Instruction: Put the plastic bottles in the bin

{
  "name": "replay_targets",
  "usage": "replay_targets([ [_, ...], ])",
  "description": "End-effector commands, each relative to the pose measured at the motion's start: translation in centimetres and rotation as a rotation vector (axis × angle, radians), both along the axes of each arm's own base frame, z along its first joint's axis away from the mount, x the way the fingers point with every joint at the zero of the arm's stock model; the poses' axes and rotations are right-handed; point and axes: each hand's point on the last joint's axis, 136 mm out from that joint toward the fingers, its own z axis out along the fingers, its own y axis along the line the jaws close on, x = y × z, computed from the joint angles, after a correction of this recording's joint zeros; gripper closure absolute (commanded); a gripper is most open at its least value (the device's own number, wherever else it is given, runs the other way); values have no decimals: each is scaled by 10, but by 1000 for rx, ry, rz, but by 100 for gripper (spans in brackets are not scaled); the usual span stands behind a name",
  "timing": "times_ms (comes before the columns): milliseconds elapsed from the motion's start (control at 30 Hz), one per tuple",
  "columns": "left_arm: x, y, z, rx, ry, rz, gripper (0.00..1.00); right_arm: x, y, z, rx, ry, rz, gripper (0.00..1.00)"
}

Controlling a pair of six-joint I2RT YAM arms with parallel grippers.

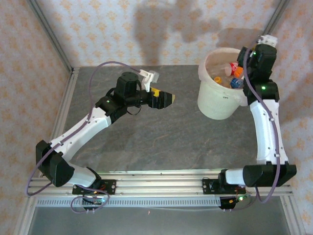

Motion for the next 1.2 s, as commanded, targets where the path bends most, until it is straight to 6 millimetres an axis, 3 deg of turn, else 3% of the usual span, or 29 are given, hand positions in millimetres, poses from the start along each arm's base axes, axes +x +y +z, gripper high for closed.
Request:
replay_targets([
  [0,26,40,-8,112,-3,273,0,17,13,-33,-371,113,175,55],
  [200,42,104,-24,235,15,598,0,28,7,-44,-624,166,287,54],
  [300,44,133,-34,249,39,709,0,32,7,-64,-723,279,369,53],
  [433,43,166,-46,209,100,815,0,28,10,-97,-796,400,464,43],
  [567,41,185,-53,177,124,867,0,15,28,-110,-704,428,597,30],
  [633,40,188,-54,173,129,871,0,10,33,-102,-665,422,620,24],
  [733,38,189,-56,188,134,864,0,1,46,-72,-572,344,651,18],
  [933,41,192,-62,208,137,868,0,-26,86,-11,-194,105,867,12],
  [967,42,191,-63,208,140,866,0,-22,84,-4,-139,70,849,1],
  [1033,44,191,-65,212,147,863,0,-4,65,-2,-56,27,715,1],
  [1167,45,192,-69,227,159,869,0,28,6,-36,38,116,364,0],
])
